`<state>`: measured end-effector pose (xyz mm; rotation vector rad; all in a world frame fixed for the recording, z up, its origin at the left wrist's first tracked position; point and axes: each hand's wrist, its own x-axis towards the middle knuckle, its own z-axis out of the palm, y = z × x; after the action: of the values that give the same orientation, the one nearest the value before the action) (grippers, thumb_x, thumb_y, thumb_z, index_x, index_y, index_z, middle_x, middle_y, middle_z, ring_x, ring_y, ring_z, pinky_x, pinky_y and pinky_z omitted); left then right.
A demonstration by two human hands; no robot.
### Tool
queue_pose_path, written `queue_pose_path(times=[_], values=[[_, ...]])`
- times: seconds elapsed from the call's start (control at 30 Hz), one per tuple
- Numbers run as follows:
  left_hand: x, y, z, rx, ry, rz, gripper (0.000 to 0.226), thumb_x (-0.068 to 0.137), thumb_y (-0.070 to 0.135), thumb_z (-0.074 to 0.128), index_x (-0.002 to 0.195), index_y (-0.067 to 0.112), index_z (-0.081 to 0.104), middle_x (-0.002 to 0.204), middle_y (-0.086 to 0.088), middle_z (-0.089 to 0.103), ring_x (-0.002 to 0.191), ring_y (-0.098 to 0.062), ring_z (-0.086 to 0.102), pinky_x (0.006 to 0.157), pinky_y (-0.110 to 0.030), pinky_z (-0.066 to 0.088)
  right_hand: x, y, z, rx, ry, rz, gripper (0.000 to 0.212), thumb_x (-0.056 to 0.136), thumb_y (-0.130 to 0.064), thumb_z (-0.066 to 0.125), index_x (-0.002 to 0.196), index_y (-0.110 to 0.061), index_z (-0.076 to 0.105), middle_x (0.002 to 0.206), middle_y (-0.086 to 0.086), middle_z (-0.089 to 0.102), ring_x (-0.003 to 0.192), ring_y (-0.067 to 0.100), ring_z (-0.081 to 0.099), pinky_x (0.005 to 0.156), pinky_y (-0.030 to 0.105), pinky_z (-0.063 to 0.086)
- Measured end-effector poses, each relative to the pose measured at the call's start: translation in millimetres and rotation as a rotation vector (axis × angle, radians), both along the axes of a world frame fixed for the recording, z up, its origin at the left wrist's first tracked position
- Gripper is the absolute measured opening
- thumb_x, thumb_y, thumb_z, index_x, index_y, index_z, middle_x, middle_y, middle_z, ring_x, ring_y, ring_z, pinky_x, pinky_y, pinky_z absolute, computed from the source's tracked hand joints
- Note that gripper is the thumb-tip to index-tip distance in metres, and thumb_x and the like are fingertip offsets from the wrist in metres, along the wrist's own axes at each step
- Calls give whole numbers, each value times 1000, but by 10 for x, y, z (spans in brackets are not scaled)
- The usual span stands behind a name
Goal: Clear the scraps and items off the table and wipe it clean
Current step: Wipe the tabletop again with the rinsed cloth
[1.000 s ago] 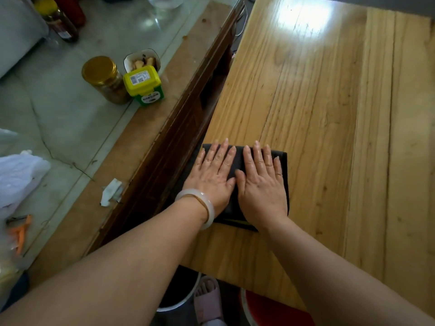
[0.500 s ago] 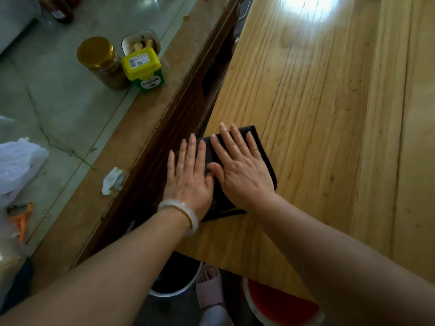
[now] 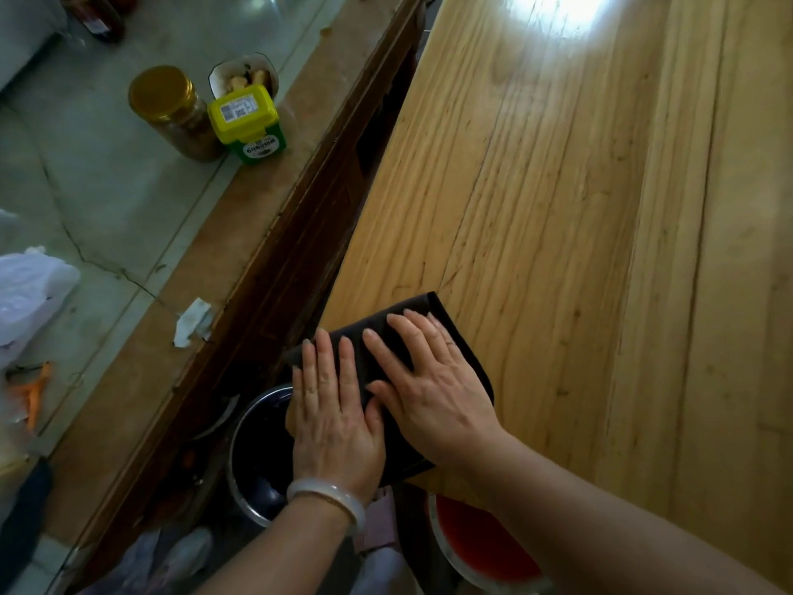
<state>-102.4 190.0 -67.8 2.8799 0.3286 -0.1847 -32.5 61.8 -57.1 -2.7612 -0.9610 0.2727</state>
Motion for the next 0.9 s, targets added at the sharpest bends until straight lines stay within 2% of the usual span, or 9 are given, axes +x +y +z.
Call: queue_pose_path(times=[0.17,0.33,0.4,0.47,0.57,0.63,0.73,0.8,0.9], values=[[-124,-294,25,31,26,-80,63,93,32,24,147,-1,19,155,-23,6,144,-36,6,113,-51,13,-220,-308,-10,-21,26,-61,57,106,-48,23,150,-16,38,154,15,37,148,30,24,121,46,16],[-161,-574,52,-2,57,-153,62,100,35,3,145,-2,23,154,-25,9,143,-36,9,112,-52,16,-403,-578,-19,-45,15,-177,57,106,-46,23,151,-14,36,157,16,33,150,29,21,119,48,17],[-156,-638,73,-30,49,-221,58,100,32,11,145,-2,24,154,-25,10,143,-36,10,111,-52,18,-488,-590,-2,-65,15,-273,58,105,-45,22,151,-13,36,160,14,29,151,28,19,119,50,17],[-144,-578,112,-144,1,-285,55,97,26,25,145,0,25,155,-21,13,144,-32,11,111,-48,18,-559,-492,17,-96,16,-372,59,105,-45,19,151,-12,37,161,13,26,151,28,18,117,53,16],[-49,-260,187,-490,-128,-271,49,94,15,33,142,8,35,152,-8,29,142,-17,24,114,-34,22,-609,-204,3,-106,64,-521,69,104,-53,11,150,-6,35,161,17,22,150,33,17,115,57,15],[95,-43,227,-522,-256,-178,48,87,5,36,134,11,45,141,-6,46,131,-15,41,109,-25,31,-610,-24,-26,-113,104,-567,81,101,-62,9,151,-2,30,162,21,18,151,37,13,116,59,13],[425,111,217,-407,-366,-80,36,86,-3,40,118,7,52,119,-10,53,107,-21,53,95,-26,43,-609,47,-80,-139,92,-488,90,96,-69,17,152,0,26,162,24,14,151,39,9,116,61,9],[640,109,216,-441,-331,-29,28,88,-5,46,113,5,54,112,-8,51,97,-19,54,85,-29,49,-563,-33,-85,-141,60,-377,90,94,-71,27,153,-3,26,162,21,14,151,38,9,117,60,9],[839,93,188,-459,-231,-65,17,92,4,49,107,9,55,103,-3,52,88,-14,53,74,-30,51,-377,-220,-73,-140,34,-196,85,95,-71,27,155,-11,24,164,13,12,153,32,5,118,58,8]])
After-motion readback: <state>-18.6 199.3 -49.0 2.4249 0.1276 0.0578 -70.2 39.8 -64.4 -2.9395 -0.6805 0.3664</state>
